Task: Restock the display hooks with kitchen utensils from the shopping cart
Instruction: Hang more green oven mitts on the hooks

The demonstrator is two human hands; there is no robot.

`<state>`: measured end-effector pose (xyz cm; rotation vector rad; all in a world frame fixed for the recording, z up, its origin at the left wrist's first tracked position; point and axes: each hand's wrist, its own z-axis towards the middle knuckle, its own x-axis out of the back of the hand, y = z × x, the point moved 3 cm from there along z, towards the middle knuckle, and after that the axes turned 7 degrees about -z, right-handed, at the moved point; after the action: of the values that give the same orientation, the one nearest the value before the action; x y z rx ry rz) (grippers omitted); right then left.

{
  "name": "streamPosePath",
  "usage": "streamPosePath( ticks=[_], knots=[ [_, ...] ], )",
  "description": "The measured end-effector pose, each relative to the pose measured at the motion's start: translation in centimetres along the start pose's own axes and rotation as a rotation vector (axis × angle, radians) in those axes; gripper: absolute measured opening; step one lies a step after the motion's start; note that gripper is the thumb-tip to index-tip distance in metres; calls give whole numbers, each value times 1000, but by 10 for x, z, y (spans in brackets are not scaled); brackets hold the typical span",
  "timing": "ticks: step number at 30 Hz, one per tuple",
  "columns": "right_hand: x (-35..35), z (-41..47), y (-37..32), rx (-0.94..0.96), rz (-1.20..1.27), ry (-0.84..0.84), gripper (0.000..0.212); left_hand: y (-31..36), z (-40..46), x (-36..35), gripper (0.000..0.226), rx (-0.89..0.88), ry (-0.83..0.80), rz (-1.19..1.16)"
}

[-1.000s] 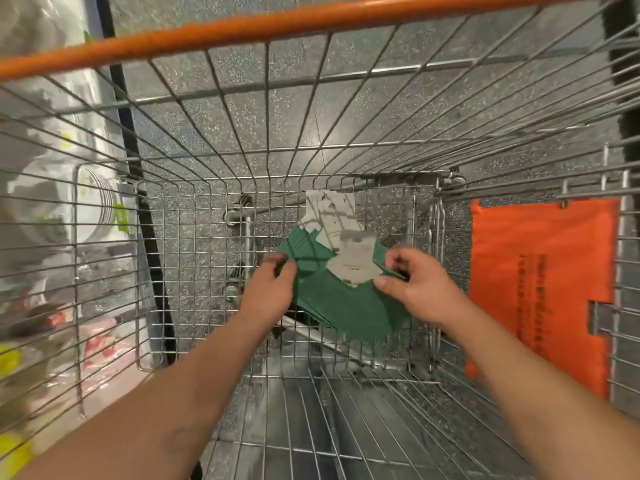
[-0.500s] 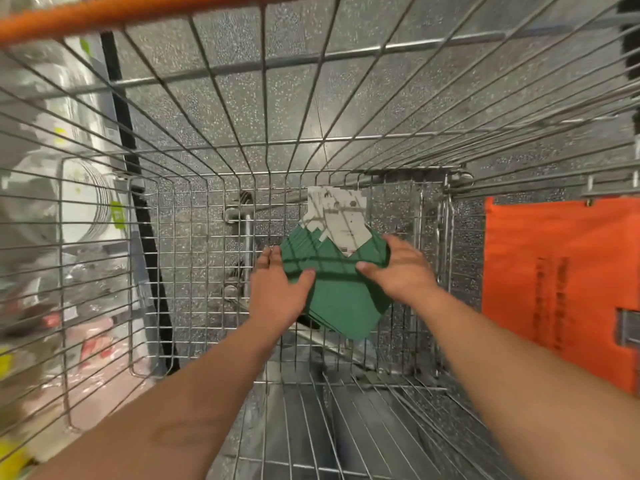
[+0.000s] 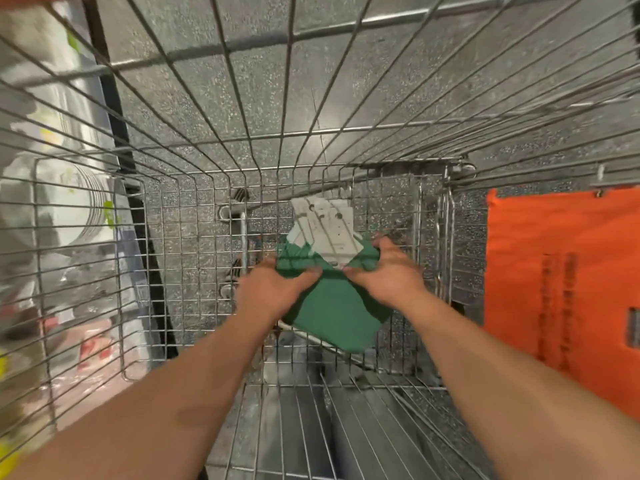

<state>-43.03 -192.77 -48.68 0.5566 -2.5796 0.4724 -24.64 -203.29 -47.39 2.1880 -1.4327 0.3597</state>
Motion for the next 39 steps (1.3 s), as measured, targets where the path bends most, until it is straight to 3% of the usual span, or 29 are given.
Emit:
streamPosePath(
  ticks=[5, 7, 9, 12, 15, 19, 23, 26, 30, 33, 34, 36, 39],
  knots=[
    [-13, -5, 4, 63, -85, 13, 79, 9, -4, -4, 104, -86, -47, 152],
    [-13, -8, 5, 60, -30, -21, 74, 6, -5, -4, 91, -64, -114, 33],
    [-10, -12, 4, 91, 39, -48, 68, 0, -8, -2, 58, -37, -202, -183],
    [0, -27, 10, 146, 170, -116, 73, -2, -22, 4, 33, -57, -293, -300],
    [21, -58, 14, 151, 307, -185, 71, 1, -52, 20, 31, -64, -356, -372],
    [61, -109, -9, 250, 282, -150, 44, 13, -109, 55, 36, -83, -343, -488],
    [106, -165, -61, 390, 263, -82, 40, 22, -176, 102, 27, -125, -209, -645],
    [133, -212, -103, 523, 258, -58, 58, 19, -225, 139, 17, -184, -80, -780],
    [149, -275, -143, 706, 278, -67, 57, -9, -290, 175, 52, -269, 108, -929],
    [144, -320, -165, 850, 213, 30, 41, -36, -327, 184, 58, -281, 194, -1070],
    [128, -359, -189, 1002, 144, 96, 37, -65, -367, 196, 57, -284, 292, -1151],
    [121, -377, -200, 1075, 140, 157, 32, -73, -382, 197, 50, -302, 292, -1186],
    [64, -456, -228, 1290, 47, 92, 33, -136, -449, 200, 37, -332, 451, -1287]
  ],
)
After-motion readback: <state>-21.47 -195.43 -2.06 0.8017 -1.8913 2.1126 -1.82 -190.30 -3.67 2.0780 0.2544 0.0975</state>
